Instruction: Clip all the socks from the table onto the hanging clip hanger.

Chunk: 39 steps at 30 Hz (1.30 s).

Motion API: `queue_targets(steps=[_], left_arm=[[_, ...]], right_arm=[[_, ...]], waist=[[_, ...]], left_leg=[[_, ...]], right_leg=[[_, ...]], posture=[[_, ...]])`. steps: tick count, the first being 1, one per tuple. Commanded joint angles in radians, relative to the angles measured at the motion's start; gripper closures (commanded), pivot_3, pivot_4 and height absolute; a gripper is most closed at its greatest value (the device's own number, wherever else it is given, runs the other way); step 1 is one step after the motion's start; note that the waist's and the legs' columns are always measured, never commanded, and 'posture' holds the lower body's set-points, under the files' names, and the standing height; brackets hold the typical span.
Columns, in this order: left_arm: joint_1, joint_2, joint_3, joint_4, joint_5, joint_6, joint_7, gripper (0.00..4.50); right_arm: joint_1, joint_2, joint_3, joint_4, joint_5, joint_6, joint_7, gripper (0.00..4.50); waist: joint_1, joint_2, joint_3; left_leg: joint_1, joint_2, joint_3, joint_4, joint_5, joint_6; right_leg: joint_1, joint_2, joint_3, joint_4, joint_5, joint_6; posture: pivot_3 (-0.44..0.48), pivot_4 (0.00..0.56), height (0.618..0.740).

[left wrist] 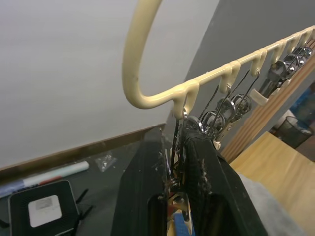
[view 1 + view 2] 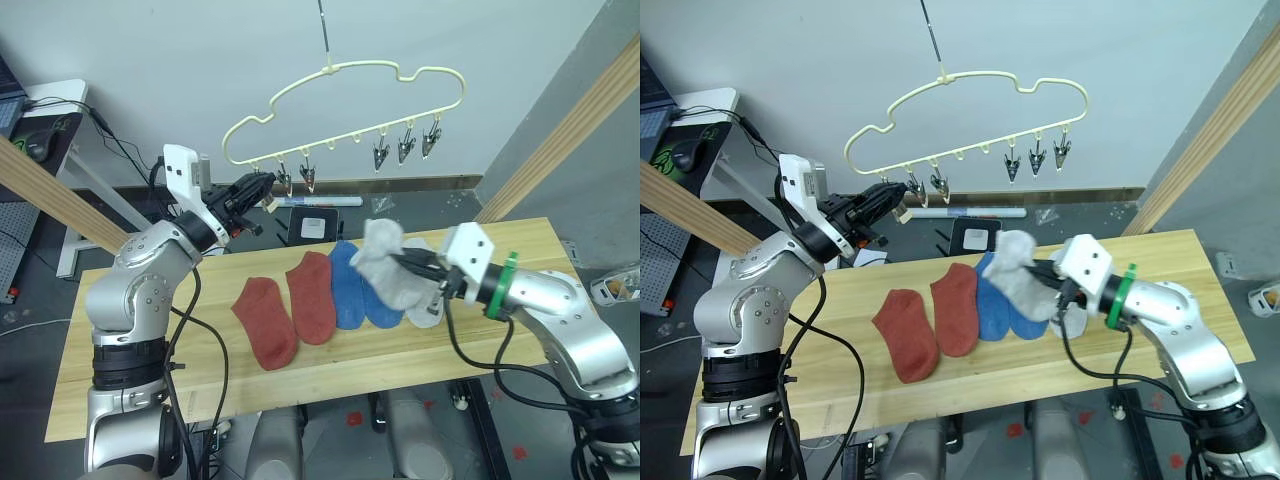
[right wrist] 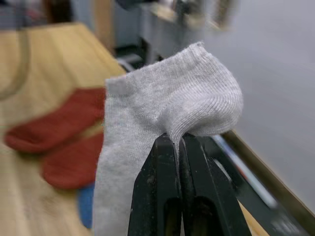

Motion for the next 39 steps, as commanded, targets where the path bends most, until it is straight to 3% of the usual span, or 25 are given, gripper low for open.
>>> queue_targets(steps=[1,6,13,27,39], left_arm=[[-0.014,0.013,0.029,-0.013,-0.043,0.03,-0.007,4.3],[-0.028,0.006,0.045,-0.015,-0.098,0.083,0.004,4.31],[-0.05,0.017,0.093,-0.002,-0.192,0.178,0.018,4.31],[-0.083,0.041,0.145,0.034,-0.343,0.326,0.039,4.31],[-0.082,0.065,0.144,0.051,-0.381,0.36,0.031,4.31]], right_arm=[[-0.063,0.079,0.096,0.011,-0.002,0.006,0.018,4.5],[-0.13,0.208,0.188,0.125,-0.038,-0.022,0.003,4.5],[-0.188,0.293,0.204,0.278,-0.092,-0.106,0.001,4.5],[-0.275,0.376,0.173,0.473,-0.148,-0.244,-0.001,4.5],[-0.293,0.394,0.155,0.529,-0.162,-0.298,-0.001,4.5]], waist=[[0.0,0.0,0.0],[0.0,0.0,0.0],[0.001,0.0,0.0],[-0.003,0.0,0.0],[-0.008,-0.001,0.0]], left_leg=[[0.0,0.0,0.0,0.0,0.0,0.0],[-0.001,0.0,-0.002,0.0,0.0,0.0],[-0.001,0.0,-0.004,0.001,0.0,0.0],[-0.001,0.0,-0.004,0.002,0.0,0.0],[-0.001,0.0,-0.004,0.003,0.0,-0.001]], right_leg=[[0.0,0.0,0.0,0.0,0.0,0.0],[-0.001,0.0,0.0,0.0,0.0,0.0],[-0.001,0.0,0.0,0.001,0.0,-0.001],[-0.001,0.0,-0.001,0.002,0.003,-0.005],[-0.001,0.0,0.0,0.003,0.003,-0.005]], posture=[[-0.164,0.366,0.74],[-0.161,0.362,0.74],[-0.16,0.356,0.74],[-0.175,0.337,0.74],[-0.18,0.33,0.74]])
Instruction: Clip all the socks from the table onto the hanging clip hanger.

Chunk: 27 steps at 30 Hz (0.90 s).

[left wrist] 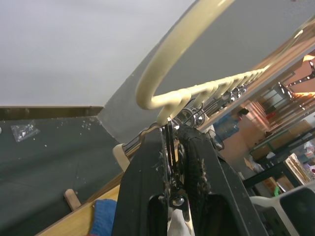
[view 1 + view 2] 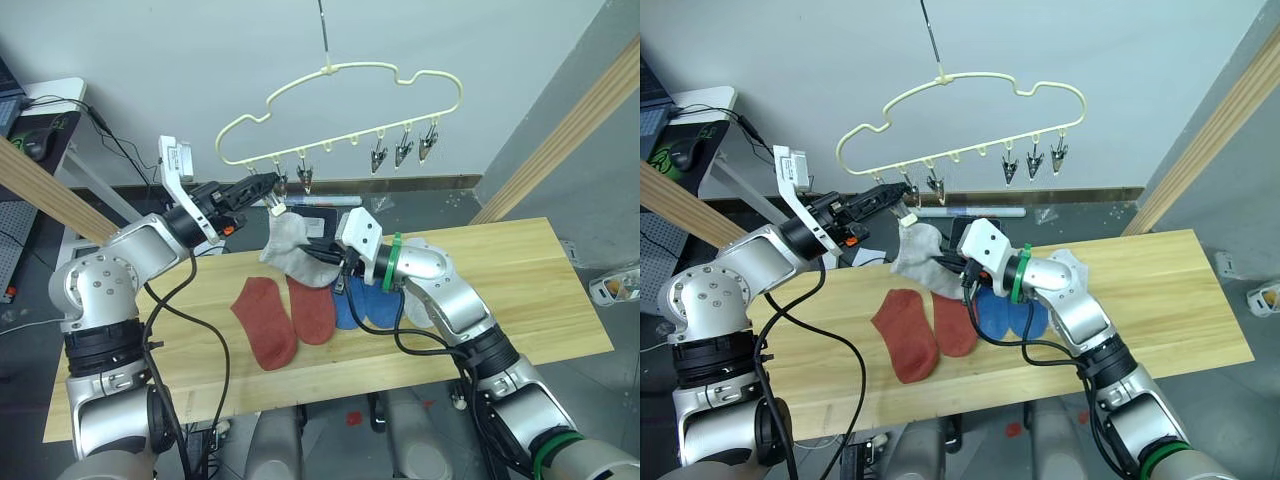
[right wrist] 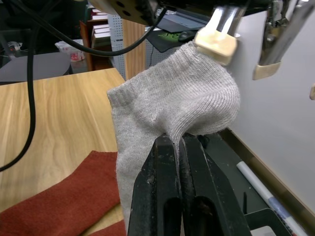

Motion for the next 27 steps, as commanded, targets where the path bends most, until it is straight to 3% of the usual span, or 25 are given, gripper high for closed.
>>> queue_targets(steps=[1,27], left_arm=[[-0.001,0.02,0.012,-0.021,-0.019,-0.001,-0.018,4.31],[0.036,0.045,-0.005,-0.038,-0.027,0.013,-0.05,4.33]], right_arm=[[-0.015,0.012,-0.022,-0.018,0.0,-0.033,0.004,4.5],[-0.037,0.041,-0.034,0.014,-0.007,-0.093,0.021,4.5]], waist=[[-0.001,0.0,0.0],[-0.006,0.0,0.0]], left_leg=[[0.0,0.0,0.0,0.0,0.0,0.0],[0.0,0.0,0.001,0.002,0.001,-0.001]], right_leg=[[0.0,0.0,0.0,0.0,0.0,0.0],[-0.002,0.0,0.0,0.008,0.0,0.0]], posture=[[-0.18,0.33,0.74],[-0.17,0.329,0.74]])
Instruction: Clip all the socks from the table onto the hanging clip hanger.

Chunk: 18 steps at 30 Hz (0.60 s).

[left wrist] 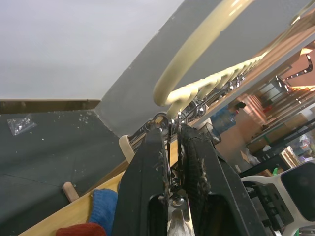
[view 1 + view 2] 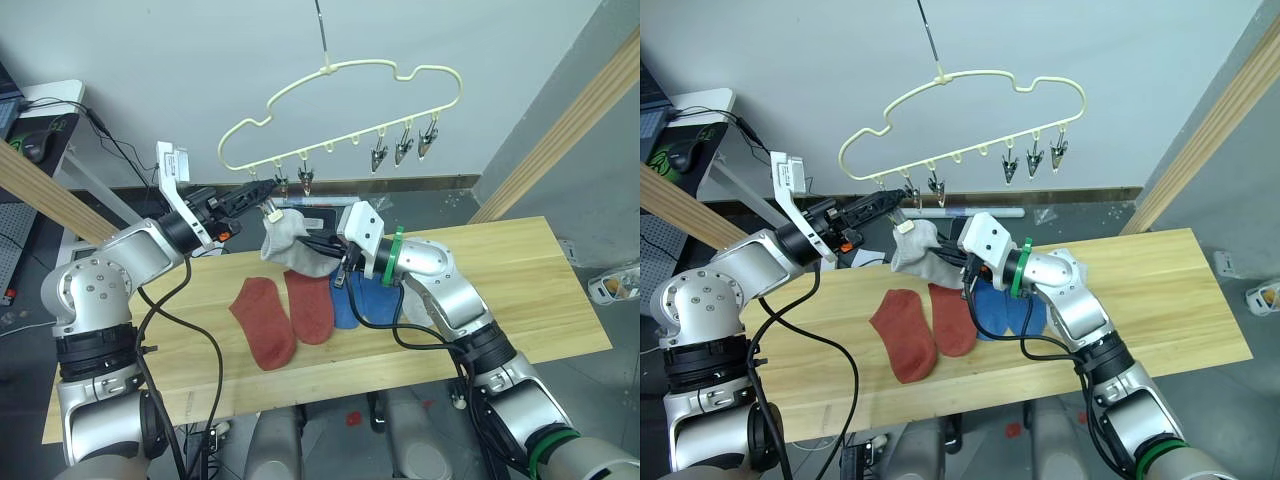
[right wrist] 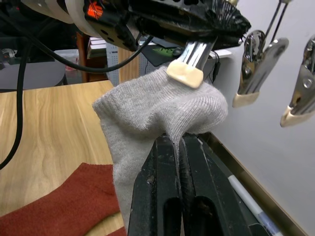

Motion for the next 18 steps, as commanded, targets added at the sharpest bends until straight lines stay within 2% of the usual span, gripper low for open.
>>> queue_targets(steps=[1,10,12,13,18], left_arm=[[0.008,0.016,-0.002,-0.038,-0.016,0.007,-0.016,4.33],[0.015,0.014,0.002,-0.046,-0.02,0.01,-0.009,4.33],[0.013,0.019,0.0,-0.039,-0.016,0.018,-0.003,3.62],[0.013,0.021,0.0,-0.038,-0.019,0.023,-0.004,3.46],[0.017,0.027,0.002,-0.044,-0.028,0.031,-0.01,1.97]], right_arm=[[-0.019,0.015,-0.013,-0.015,0.004,-0.025,0.006,4.5],[-0.031,0.025,-0.013,0.004,-0.001,-0.039,0.009,4.5],[-0.033,0.026,-0.012,0.008,-0.001,-0.043,0.011,4.5],[-0.034,0.026,-0.012,0.01,-0.001,-0.044,0.012,4.5],[-0.038,0.029,-0.012,0.02,-0.002,-0.052,0.015,4.5]], waist=[[-0.001,0.0,0.0],[-0.002,0.0,0.0],[-0.002,0.0,0.0],[-0.002,0.0,0.0],[-0.002,-0.001,0.0]], left_leg=[[0.0,0.0,0.0,0.0,0.0,-0.001],[0.001,0.0,0.0,0.0,0.002,-0.003],[0.001,0.0,0.0,0.0,0.002,-0.003],[0.001,0.0,0.0,0.0,0.002,-0.003],[0.001,0.0,0.0,0.0,0.002,-0.003]], right_leg=[[0.0,0.0,0.0,0.0,0.0,0.0],[0.0,0.0,-0.001,0.003,0.0,0.0],[0.0,0.0,-0.001,0.003,0.0,0.0],[0.0,0.0,-0.001,0.003,0.0,0.0],[0.0,0.0,-0.001,0.003,0.0,0.0]], posture=[[-0.17,0.329,0.74],[-0.164,0.326,0.74],[-0.161,0.325,0.74],[-0.161,0.325,0.74],[-0.155,0.321,0.74]])
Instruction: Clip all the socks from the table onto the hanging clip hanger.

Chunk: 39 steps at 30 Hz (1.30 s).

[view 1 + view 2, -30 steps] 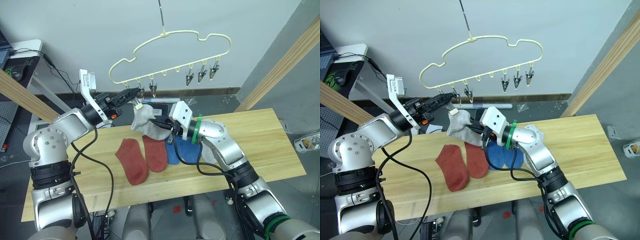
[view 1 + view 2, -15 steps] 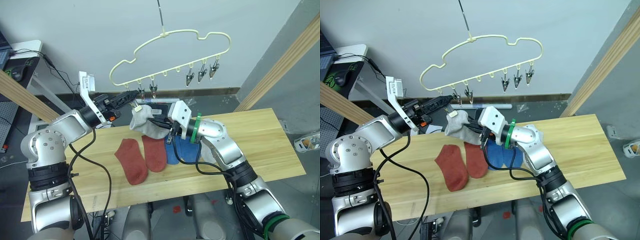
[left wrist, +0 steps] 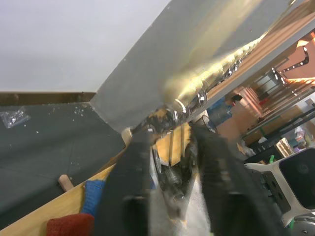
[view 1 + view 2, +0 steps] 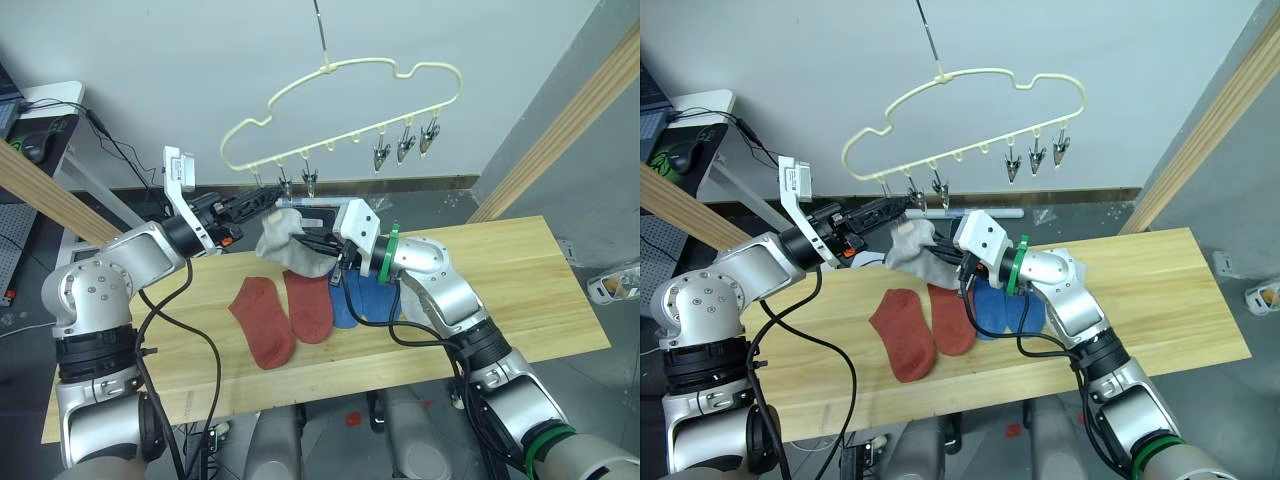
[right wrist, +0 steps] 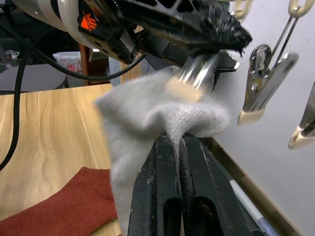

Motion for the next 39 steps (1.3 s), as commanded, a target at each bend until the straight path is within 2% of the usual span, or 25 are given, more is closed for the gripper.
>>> queue_targets(steps=[1,5,7,10,14,19,24,30,34,39], left_arm=[[0.009,0.021,0.015,-0.037,-0.025,0.011,-0.013,1.69],[0.018,0.033,0.017,-0.051,-0.03,0.016,-0.029,0.59],[0.022,0.039,0.018,-0.054,-0.029,0.012,-0.031,0.59],[0.031,0.047,0.018,-0.063,-0.023,0.004,-0.034,0.56],[0.048,0.066,0.024,-0.079,-0.018,0.0,-0.041,0.56],[0.075,0.107,0.027,-0.108,0.0,-0.023,-0.056,0.56],[0.136,0.168,0.015,-0.173,0.053,-0.082,-0.088,0.56],[0.253,0.227,-0.02,-0.244,0.264,-0.318,-0.149,0.56],[0.305,0.207,-0.008,-0.275,0.328,-0.416,-0.144,0.56],[0.368,0.17,-0.015,-0.333,0.341,-0.442,-0.114,0.56]], right_arm=[[-0.019,0.012,-0.011,-0.019,0.0,-0.031,0.008,4.5],[-0.028,0.014,-0.009,-0.005,-0.01,-0.022,0.004,4.5],[-0.034,0.014,-0.009,0.004,-0.016,-0.013,0.002,4.5],[-0.037,0.013,-0.014,0.015,-0.02,0.002,-0.002,3.92],[-0.027,-0.001,-0.013,-0.009,-0.018,0.029,0.008,2.57],[0.025,-0.06,-0.015,-0.129,-0.009,0.09,0.019,0.79],[0.095,-0.134,-0.036,-0.301,0.018,0.189,0.023,0.79],[0.184,-0.26,-0.126,-0.533,0.085,0.351,0.029,0.79],[0.233,-0.351,-0.221,-0.669,0.169,0.463,0.035,0.79],[0.281,-0.438,-0.33,-0.75,0.254,0.561,0.013,0.79]], waist=[[0.0,0.0,0.0],[0.0,0.0,0.0],[0.0,-0.001,0.0],[0.001,-0.002,-0.001],[0.0,-0.002,-0.001],[0.002,-0.002,-0.001],[0.004,-0.002,-0.001],[0.01,-0.002,-0.001],[0.022,-0.002,-0.002],[0.029,-0.006,-0.005]], left_leg=[[0.0,0.0,0.0,0.0,0.0,0.0],[0.0,0.0,0.0,0.0,0.0,0.0],[0.0,0.0,0.0,0.0,0.0,0.0],[0.0,0.0,0.0,0.0,0.0,0.0],[0.0,0.0,0.0,0.0,0.0,0.0],[0.0,0.0,-0.001,0.0,0.0,0.0],[0.0,0.0,-0.002,0.0,0.0,-0.001],[0.0,0.0,-0.002,-0.001,0.001,-0.001],[0.0,0.0,-0.001,-0.001,0.001,-0.001],[0.0,0.0,0.001,0.0,0.001,-0.001]], right_leg=[[0.0,0.0,0.0,0.0,0.0,0.0],[0.0,0.0,0.0,0.0,0.0,0.0],[0.0,0.0,0.0,0.0,0.0,0.0],[0.0,0.0,0.0,0.0,0.0,0.0],[0.0,0.0,0.0,0.001,0.0,0.0],[0.0,0.0,0.0,0.0,0.0,0.0],[0.0,-0.001,0.001,0.0,0.0,0.0],[-0.001,-0.001,0.001,0.0,0.0,0.0],[-0.001,-0.001,0.001,0.0,0.0,0.0],[0.0,-0.001,0.001,-0.002,0.0,0.0]], posture=[[-0.155,0.321,0.74],[-0.149,0.317,0.74],[-0.149,0.317,0.74],[-0.141,0.314,0.74],[-0.138,0.315,0.74],[-0.134,0.317,0.74],[-0.124,0.317,0.74],[-0.11,0.308,0.74],[-0.108,0.29,0.74],[-0.109,0.269,0.74]])
